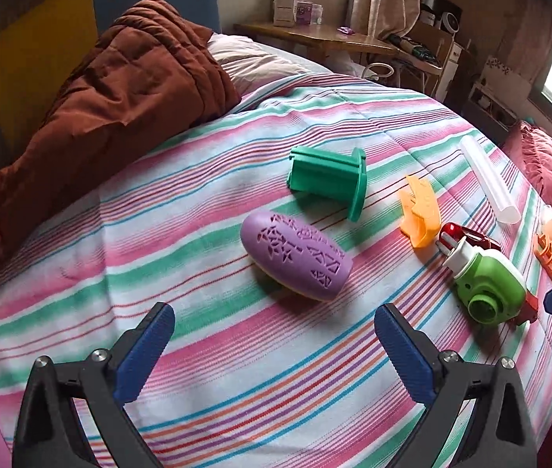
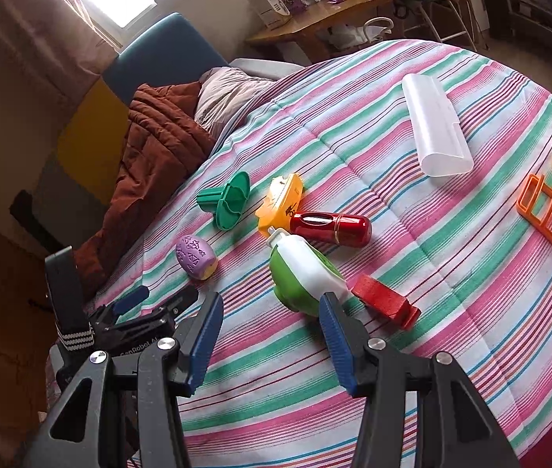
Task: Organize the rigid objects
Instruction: 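Close the left tool on the purple egg-shaped toy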
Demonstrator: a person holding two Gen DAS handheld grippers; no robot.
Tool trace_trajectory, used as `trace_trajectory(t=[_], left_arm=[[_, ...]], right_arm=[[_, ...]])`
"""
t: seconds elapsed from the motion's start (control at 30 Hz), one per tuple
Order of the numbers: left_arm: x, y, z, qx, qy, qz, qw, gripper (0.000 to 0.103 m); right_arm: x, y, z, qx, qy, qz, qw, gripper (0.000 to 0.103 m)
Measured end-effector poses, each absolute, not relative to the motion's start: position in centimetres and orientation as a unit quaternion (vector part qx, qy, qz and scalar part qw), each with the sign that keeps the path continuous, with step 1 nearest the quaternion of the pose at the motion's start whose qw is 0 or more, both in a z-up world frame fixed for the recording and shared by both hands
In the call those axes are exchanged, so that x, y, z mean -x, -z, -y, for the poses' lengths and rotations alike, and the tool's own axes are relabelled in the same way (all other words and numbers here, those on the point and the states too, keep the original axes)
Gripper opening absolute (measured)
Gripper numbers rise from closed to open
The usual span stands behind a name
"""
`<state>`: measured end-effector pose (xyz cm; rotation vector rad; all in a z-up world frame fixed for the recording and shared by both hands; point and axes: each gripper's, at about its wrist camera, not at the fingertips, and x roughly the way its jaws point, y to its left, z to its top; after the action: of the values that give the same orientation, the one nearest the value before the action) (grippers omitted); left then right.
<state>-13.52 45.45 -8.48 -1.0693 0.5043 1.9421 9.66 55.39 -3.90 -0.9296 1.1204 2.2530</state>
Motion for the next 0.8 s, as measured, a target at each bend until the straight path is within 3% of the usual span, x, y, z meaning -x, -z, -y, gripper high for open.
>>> trace_trajectory(t=[0.47, 0.8], left_arm=[[15.7, 9.1, -51.3, 0.398, -0.715, -0.316, 0.479, 0.103], [15.6, 10.9, -52.5, 0.401, -0.691, -0.339, 0.498, 0.1]], right_arm=[[-9.4, 4.2, -55.4, 0.336, -0.815, -0.425, 0.203, 0.052], [-9.3, 4.4, -55.5, 0.337, -0.811, -0.435, 0.199, 0.052]])
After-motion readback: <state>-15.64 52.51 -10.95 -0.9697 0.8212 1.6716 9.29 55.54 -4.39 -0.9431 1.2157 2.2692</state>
